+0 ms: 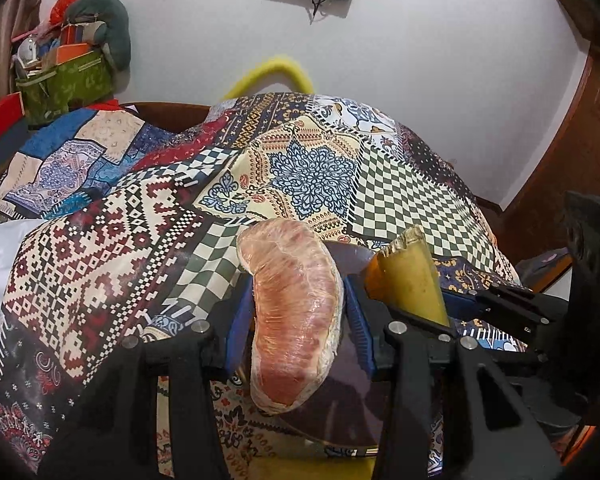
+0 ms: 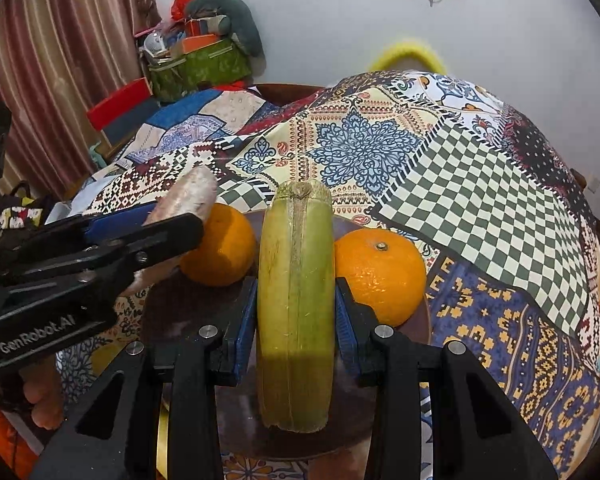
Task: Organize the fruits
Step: 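Lift the pomelo segment onto the plate with the left gripper while the right gripper places the corn there, then grasp a small tangerine with the left gripper while the right gripper grasps another tangerine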
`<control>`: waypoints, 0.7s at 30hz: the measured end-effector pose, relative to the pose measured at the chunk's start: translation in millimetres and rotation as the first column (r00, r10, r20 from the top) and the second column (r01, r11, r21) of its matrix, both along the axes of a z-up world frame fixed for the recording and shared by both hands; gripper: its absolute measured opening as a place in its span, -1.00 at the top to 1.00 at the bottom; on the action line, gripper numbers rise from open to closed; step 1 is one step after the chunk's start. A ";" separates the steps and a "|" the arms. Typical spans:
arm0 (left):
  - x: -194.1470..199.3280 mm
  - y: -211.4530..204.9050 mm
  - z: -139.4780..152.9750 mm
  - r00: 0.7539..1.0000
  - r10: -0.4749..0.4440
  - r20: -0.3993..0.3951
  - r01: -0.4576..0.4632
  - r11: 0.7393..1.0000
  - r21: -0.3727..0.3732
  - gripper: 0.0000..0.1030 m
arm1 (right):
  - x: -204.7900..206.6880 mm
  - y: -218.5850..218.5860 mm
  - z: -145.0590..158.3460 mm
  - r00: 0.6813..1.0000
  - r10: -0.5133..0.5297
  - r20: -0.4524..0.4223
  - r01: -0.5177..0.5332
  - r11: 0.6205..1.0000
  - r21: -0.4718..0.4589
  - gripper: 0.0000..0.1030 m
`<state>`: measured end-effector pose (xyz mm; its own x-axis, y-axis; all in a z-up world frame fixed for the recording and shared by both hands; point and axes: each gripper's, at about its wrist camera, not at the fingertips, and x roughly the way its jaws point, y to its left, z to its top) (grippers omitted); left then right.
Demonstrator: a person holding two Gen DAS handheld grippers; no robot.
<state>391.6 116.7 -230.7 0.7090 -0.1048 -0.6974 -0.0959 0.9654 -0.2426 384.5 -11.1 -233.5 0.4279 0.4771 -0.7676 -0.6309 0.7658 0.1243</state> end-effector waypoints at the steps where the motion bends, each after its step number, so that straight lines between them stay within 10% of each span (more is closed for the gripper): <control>1: 0.7 -1.0 -0.6 1.000 -0.004 -0.002 0.004 1.000 0.001 0.13 | 0.5 -0.1 -0.7 1.000 0.003 -0.007 -0.003 1.000 0.002 0.34; 21: -28.4 -8.9 17.8 1.000 -0.028 0.009 0.028 0.999 0.031 0.13 | -20.2 -22.8 16.6 1.000 -0.029 0.001 0.029 0.999 0.035 0.34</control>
